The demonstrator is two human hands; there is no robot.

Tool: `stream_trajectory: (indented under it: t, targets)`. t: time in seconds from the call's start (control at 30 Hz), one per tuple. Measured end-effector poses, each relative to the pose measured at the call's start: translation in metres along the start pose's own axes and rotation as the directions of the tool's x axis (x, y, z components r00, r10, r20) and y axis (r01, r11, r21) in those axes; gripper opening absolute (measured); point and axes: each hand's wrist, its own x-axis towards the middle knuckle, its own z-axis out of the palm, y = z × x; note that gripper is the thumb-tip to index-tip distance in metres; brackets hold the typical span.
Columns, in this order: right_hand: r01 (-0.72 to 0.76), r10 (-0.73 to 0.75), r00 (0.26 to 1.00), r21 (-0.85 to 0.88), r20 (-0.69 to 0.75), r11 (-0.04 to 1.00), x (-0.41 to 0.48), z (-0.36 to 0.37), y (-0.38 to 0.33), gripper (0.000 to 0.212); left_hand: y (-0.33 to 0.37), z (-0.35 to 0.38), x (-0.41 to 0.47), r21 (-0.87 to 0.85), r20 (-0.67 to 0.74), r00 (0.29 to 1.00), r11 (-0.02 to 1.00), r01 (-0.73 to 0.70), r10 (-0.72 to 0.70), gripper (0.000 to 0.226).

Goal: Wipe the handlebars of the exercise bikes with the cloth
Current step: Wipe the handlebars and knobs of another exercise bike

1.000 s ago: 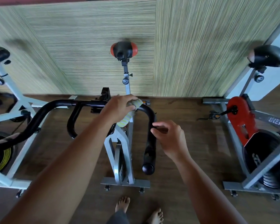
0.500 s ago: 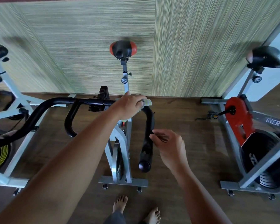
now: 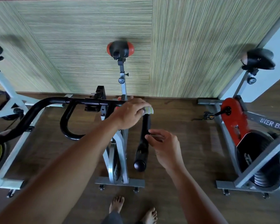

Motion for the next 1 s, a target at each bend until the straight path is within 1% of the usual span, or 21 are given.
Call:
stream_trajectory:
  t: [0.07,0.1,0.27,0.43,0.53,0.63,0.73,0.8,0.87,0.93,1.0]
  targets:
    - [-0.003,0.003,1.0,0.011,-0.003,1.0,0.0,0.001,0.001,0.023,0.003,0.007,-0.008,-0.003,0.047,0.995,0.996,-0.09,0.09,0.033]
    - [-0.003,0.003,1.0,0.014,-0.003,1.0,0.0,0.001,0.001,0.023,0.003,0.008,-0.01,-0.006,0.059,0.994,0.995,-0.096,0.097,0.034]
    - [-0.003,0.003,1.0,0.033,-0.004,0.999,-0.001,0.001,0.002,0.022,0.004,0.01,-0.009,-0.087,0.02,1.0,0.996,-0.013,0.015,0.033]
    - [-0.013,0.013,1.0,0.028,-0.009,1.0,-0.004,0.002,0.0,0.023,0.011,0.018,-0.02,-0.078,0.037,0.998,0.996,-0.053,0.056,0.033]
    - [-0.007,0.007,1.0,0.019,-0.008,1.0,-0.003,0.002,-0.002,0.021,0.012,0.013,-0.016,-0.094,0.023,1.0,0.996,0.004,-0.002,0.033]
    - [-0.027,0.027,1.0,-0.011,-0.003,1.0,-0.003,0.002,-0.004,0.014,0.02,0.012,-0.014,-0.11,0.014,0.998,0.992,0.055,-0.054,0.034]
    - [-0.01,0.01,1.0,-0.033,-0.004,0.999,-0.013,0.0,-0.004,0.004,0.028,0.011,-0.024,-0.124,0.05,0.998,0.992,0.033,-0.027,0.033]
    - [0.009,-0.009,1.0,-0.017,0.014,1.0,-0.026,-0.003,-0.007,0.018,0.034,0.01,-0.034,-0.123,0.096,0.995,0.992,0.004,0.008,0.031]
    - [0.023,-0.023,1.0,-0.009,0.019,1.0,-0.041,-0.006,-0.011,0.026,0.042,0.01,-0.043,-0.137,0.141,0.989,0.99,-0.031,0.05,0.027]
    - [0.048,-0.048,0.999,-0.012,0.0,0.999,-0.057,-0.009,-0.016,0.026,0.047,0.008,-0.05,-0.151,0.153,0.985,0.987,-0.059,0.082,0.025]
    - [0.109,-0.11,0.993,-0.032,-0.036,0.994,-0.073,-0.008,-0.022,0.022,0.046,0.003,-0.052,-0.148,0.176,0.979,0.986,-0.077,0.103,0.027]
